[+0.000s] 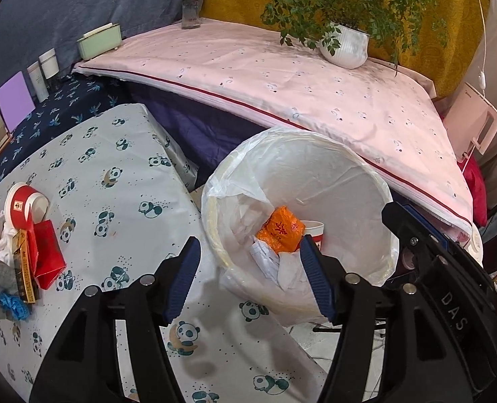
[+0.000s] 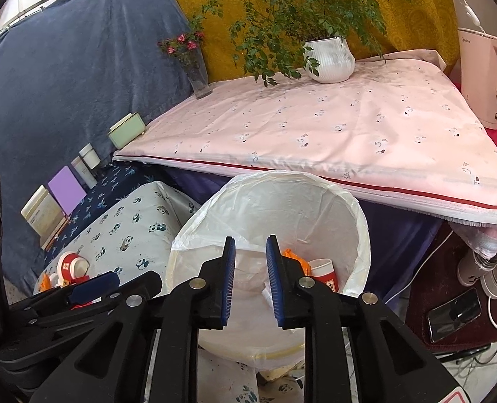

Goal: Collect trash
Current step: 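Move both open tools back from the bin toward the trash pile, then grasp the grey cloth with the left tool while the right tool grasps its blue strap, then carry the grey cloth and blue strap over the white bin while both tools open to drop them, then move both open tools back from the bin toward the trash pile, then grasp the orange plastic bag with the left tool while the right tool grasps the red packet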

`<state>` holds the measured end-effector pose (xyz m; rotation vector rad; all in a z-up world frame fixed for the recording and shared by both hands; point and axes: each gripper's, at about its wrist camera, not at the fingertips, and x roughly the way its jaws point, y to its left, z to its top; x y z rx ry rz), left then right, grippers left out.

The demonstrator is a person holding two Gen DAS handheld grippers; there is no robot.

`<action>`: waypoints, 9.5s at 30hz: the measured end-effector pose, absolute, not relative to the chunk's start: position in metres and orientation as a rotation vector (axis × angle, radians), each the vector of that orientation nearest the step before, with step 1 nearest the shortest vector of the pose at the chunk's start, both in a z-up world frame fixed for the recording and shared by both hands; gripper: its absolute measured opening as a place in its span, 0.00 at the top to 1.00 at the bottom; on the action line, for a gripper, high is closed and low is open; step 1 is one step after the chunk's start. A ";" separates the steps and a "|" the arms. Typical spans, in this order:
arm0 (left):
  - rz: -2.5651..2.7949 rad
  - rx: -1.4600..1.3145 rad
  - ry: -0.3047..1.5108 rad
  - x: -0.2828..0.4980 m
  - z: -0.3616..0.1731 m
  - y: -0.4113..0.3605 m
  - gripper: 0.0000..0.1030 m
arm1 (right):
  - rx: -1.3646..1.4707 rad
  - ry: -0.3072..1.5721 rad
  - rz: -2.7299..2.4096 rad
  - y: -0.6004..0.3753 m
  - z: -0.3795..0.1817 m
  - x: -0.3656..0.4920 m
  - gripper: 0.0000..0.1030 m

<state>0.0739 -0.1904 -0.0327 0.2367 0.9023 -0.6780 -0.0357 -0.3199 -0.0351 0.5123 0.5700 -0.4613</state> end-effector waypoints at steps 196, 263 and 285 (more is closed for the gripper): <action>-0.734 0.141 0.845 0.089 0.003 -0.136 0.99 | 0.422 0.599 -0.389 -0.273 -0.024 -0.016 0.83; -0.272 -0.080 0.906 0.148 -0.045 0.105 0.54 | 0.250 0.705 -0.129 -0.095 -0.025 0.066 0.72; -0.090 -0.062 0.901 0.182 -0.077 0.173 0.17 | 0.247 0.793 -0.071 -0.061 -0.067 0.116 0.72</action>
